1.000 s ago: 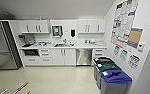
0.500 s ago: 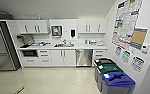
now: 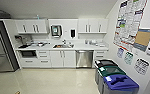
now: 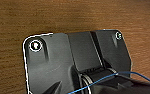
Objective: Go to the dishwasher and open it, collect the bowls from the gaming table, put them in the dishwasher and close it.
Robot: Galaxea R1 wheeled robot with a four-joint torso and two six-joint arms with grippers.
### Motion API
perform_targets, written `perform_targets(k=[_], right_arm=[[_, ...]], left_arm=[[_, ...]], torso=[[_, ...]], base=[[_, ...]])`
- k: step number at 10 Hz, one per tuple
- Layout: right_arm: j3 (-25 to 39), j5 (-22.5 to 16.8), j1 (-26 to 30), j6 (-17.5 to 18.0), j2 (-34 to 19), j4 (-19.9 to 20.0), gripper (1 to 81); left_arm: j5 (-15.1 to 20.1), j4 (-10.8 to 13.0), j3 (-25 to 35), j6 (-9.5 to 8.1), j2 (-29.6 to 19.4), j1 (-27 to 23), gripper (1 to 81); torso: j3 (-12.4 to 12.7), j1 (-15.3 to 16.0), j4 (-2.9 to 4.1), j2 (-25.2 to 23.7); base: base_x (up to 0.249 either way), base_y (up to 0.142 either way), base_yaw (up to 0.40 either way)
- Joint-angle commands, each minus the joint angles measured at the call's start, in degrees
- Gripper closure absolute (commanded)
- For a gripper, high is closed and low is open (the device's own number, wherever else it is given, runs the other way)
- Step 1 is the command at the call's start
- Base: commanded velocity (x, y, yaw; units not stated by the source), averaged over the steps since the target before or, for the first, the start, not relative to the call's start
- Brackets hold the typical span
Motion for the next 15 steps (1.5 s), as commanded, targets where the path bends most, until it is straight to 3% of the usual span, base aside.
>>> perform_targets(k=[1,15], right_arm=[[0.7,-2.7,3.0,-0.3,-0.7,0.5,1.0],[0.6,-2.7,3.1,-0.3,-0.6,0.6,1.0]], left_arm=[[3.2,-0.6,0.5,0.19,-0.9,-3.6,1.0],[3.2,-0.6,0.4,0.19,-1.0,-3.6,1.0]], torso=[[0.0,0.0,0.00,0.0],[0.0,0.0,0.00,0.0]], base=[[0.147,0.000,0.000],[0.119,0.000,0.000]])
